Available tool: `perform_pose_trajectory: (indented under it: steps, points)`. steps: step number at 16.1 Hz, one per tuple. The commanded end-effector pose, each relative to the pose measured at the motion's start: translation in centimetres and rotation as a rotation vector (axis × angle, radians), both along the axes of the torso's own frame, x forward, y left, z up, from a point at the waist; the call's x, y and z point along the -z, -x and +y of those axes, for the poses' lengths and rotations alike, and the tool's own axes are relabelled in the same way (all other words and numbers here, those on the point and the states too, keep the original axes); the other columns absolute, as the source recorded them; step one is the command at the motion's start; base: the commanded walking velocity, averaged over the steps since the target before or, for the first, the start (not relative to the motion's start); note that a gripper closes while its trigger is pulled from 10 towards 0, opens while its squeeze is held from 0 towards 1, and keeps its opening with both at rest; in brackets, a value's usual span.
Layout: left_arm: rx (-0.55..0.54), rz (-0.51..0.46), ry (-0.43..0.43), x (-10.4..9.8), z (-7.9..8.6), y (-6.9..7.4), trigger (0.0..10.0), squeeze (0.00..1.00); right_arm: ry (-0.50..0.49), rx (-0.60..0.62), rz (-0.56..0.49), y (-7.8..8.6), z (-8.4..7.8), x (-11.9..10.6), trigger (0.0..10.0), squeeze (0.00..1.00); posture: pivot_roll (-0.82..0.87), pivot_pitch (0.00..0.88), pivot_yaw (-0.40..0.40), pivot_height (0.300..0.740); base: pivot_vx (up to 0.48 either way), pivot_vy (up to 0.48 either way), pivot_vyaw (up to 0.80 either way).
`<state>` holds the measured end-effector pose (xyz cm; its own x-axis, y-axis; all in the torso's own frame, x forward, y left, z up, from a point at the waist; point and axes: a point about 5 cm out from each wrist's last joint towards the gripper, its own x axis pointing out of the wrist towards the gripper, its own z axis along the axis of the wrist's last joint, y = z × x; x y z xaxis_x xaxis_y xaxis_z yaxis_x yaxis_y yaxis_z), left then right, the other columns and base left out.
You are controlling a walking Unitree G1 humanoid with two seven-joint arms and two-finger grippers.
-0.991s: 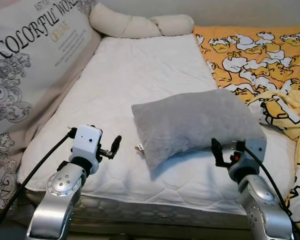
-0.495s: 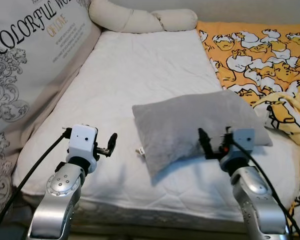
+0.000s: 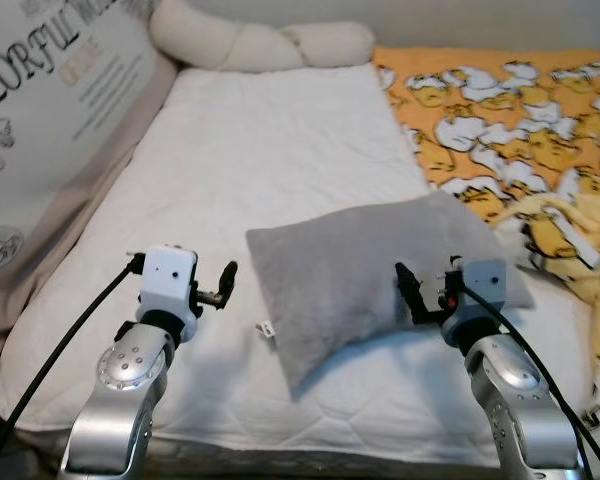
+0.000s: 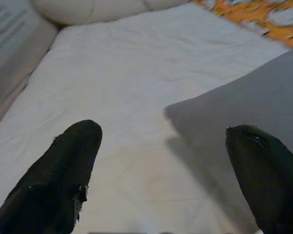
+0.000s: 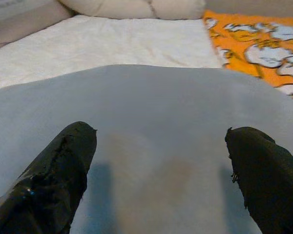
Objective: Clean up the room
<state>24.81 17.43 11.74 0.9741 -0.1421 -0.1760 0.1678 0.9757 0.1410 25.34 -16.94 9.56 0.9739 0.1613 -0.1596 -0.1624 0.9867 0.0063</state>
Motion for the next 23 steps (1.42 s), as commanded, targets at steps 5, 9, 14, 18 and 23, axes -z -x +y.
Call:
perform_pose_trajectory:
  steps: [5, 9, 14, 18, 23]
  points:
    - [-0.021, 0.005, -0.015, 0.1, 0.5, 0.0, 10.0, 0.00, 0.006, -0.001, 0.017, 0.0, 0.3, 0.2, 10.0, 0.00, 0.02, 0.000, 0.030, 0.740, 0.000, 0.000, 0.00]
    - [-0.012, 0.008, -0.016, 0.2, 0.4, 0.0, 10.0, 0.00, 0.012, 0.020, 0.068, 0.1, 0.1, 0.9, 10.0, 0.00, 0.01, 0.000, 0.032, 0.740, 0.000, 0.000, 0.00]
    - [0.162, 0.075, -0.048, 0.8, -0.6, 0.6, 10.0, 0.00, -0.256, 0.226, 0.290, 0.8, -2.2, 3.3, 10.0, 1.00, 0.01, 0.000, 0.044, 0.740, 0.000, 0.000, 0.00]
    - [0.328, 0.104, -0.057, 1.0, -1.3, 0.9, 10.0, 0.00, -0.504, 0.250, 0.368, 0.8, -1.5, 4.3, 10.0, 1.00, 0.00, 0.000, 0.071, 0.740, 0.000, 0.000, 0.00]
    - [0.599, 0.141, -0.102, 0.4, -2.3, 0.3, 10.0, 0.00, -0.820, 0.202, 0.367, -3.0, 0.2, 5.0, 10.0, 1.00, -0.01, 0.000, 0.092, 0.740, 0.000, 0.000, 0.00]
